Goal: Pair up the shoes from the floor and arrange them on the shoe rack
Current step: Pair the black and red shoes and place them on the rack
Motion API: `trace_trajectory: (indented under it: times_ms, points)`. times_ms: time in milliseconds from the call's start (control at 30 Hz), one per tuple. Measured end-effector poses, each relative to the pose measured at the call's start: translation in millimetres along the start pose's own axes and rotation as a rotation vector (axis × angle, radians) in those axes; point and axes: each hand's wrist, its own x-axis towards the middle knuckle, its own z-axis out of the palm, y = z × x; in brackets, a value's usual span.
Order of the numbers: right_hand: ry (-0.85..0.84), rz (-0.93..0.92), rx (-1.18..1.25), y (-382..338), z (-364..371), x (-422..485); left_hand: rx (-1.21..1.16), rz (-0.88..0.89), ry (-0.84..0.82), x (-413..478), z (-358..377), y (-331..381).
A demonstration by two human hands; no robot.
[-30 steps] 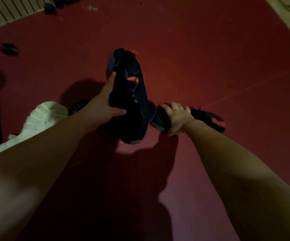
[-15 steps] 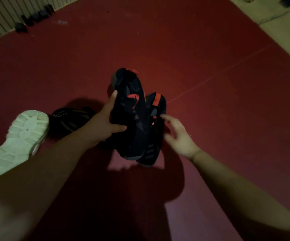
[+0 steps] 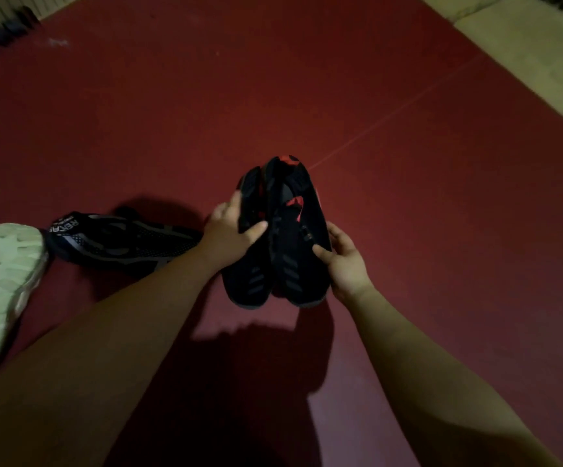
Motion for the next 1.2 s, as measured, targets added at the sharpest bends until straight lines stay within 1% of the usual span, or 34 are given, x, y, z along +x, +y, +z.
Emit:
trace_trajectory:
  times_ms: [33, 100, 167, 233, 300, 333, 367, 433, 500, 567, 633, 667, 733, 800, 833, 933, 1000, 1100, 1200]
  points:
    - [0.034, -0.016, -0.076, 4.0, -1.8, 2.5, 0.041, -0.076, 0.022, 2.2, -1.8, -6.3]
    - [0.095, -0.039, -0.176, 14.1, -3.4, 6.7, 0.198, -0.168, -0.01, 4.1, -0.7, -13.9]
    - [0.152, -0.035, -0.15, 24.3, -1.5, 6.5, 0.373, -0.183, -0.062, 7.4, 2.6, -15.0]
    - [0.19, -0.015, -0.058, 34.1, 0.3, 4.0, 0.507, -0.198, -0.109, 11.8, 4.6, -11.4]
    - [0.216, -0.025, -0.055, 43.1, -0.3, 1.9, 0.566, -0.223, -0.109, 14.9, 6.2, -10.4]
    - [0.217, -0.042, -0.108, 46.3, -1.1, 1.3, 0.566, -0.232, -0.102, 15.0, 6.6, -9.9]
    - [0.216, -0.067, -0.194, 49.3, -2.2, 2.6, 0.545, -0.232, -0.088, 14.2, 6.9, -10.4]
    - [0.247, -0.12, -0.335, 51.0, -2.8, 4.8, 0.453, -0.192, -0.009, 12.2, 8.2, -14.5]
    - [0.329, -0.145, -0.329, 50.7, -2.4, 5.7, 0.311, -0.089, 0.055, 9.3, 12.7, -16.2]
    - [0.387, -0.147, -0.318, 53.5, -5.3, 3.7, 0.14, 0.013, -0.011, 3.1, 22.3, -11.2]
    - [0.334, -0.142, -0.424, 55.4, -8.8, -2.7, 0.041, 0.022, -0.127, 1.7, 31.7, -2.2]
    - [0.283, -0.132, -0.465, 55.2, -10.3, -5.7, 0.05, 0.012, -0.163, 2.0, 34.6, 3.7]
    - [0.193, -0.103, -0.474, 52.7, -13.9, -9.2, 0.165, -0.004, -0.201, 2.5, 36.0, 12.5]
    - [0.152, -0.084, -0.465, 49.4, -18.9, -9.9, 0.289, -0.001, -0.2, 3.5, 30.4, 11.4]
    - [0.143, -0.072, -0.45, 47.7, -21.9, -9.8, 0.315, 0.016, -0.201, 5.0, 27.5, 6.2]
    - [0.066, -0.042, -0.366, 43.4, -28.8, -8.2, 0.226, 0.066, -0.233, 3.3, 16.8, -9.9]
    - [0.01, -0.031, -0.341, 41.7, -29.4, -7.3, 0.114, 0.042, -0.262, -0.6, 12.5, -18.5]
    - [-0.01, -0.035, -0.316, 41.5, -27.4, -7.9, -0.067, -0.013, -0.287, -8.7, 12.5, -24.1]
    - [-0.009, -0.042, -0.245, 35.9, -29.0, -8.6, -0.184, 0.008, -0.307, -13.3, 9.5, -22.9]
